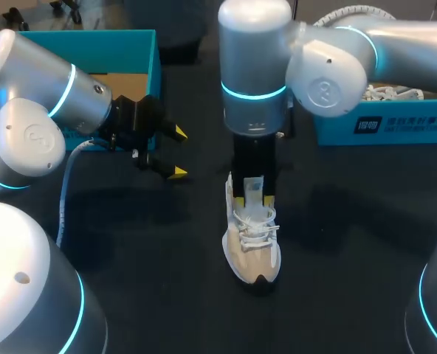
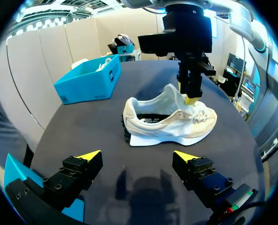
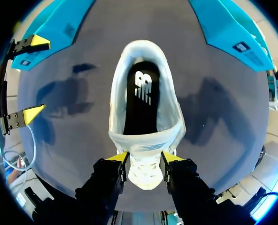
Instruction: Take the shoe out of the shoebox, open the shoe tongue, remove and reinsert the insole, then place the shoe into the shoebox
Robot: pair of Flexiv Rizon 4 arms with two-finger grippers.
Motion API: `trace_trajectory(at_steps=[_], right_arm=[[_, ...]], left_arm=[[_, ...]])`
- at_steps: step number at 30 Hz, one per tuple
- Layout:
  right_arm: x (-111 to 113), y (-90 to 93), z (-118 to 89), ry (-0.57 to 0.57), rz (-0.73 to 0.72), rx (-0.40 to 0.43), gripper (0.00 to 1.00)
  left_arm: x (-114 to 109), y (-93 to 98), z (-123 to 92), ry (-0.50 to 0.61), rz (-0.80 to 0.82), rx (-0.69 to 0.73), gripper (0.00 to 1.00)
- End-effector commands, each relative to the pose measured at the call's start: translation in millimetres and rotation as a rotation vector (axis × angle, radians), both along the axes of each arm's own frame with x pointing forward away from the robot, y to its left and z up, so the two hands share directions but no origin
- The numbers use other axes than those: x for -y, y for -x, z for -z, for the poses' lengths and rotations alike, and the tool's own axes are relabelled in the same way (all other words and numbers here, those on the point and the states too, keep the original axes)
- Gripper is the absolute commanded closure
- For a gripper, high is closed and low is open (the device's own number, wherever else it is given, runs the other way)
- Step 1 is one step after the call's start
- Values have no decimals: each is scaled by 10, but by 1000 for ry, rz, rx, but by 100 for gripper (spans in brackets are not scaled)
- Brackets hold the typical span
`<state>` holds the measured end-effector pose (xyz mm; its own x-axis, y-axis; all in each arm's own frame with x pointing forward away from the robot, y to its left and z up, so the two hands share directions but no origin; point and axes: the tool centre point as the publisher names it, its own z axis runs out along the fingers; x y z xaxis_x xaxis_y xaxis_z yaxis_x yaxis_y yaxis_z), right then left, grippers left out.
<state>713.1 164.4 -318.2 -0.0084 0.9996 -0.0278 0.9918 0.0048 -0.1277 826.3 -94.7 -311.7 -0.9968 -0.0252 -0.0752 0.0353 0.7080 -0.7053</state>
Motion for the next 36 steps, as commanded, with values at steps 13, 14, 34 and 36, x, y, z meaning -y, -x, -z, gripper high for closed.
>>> trace_trajectory(at_steps=[13,14,34,36], right_arm=[[14,-215,-38,44,-28,43,67],[33,-229,-6,44,-28,45,68],[44,-384,163,-13,-148,101,69],[102,-387,209,-21,-164,91,67]], left_arm=[[-4,7,-1,-1,-1,1,0],[-4,7,-1,-1,-1,1,0],[-4,7,-1,-1,-1,1,0],[-4,7,-1,-1,-1,1,0]])
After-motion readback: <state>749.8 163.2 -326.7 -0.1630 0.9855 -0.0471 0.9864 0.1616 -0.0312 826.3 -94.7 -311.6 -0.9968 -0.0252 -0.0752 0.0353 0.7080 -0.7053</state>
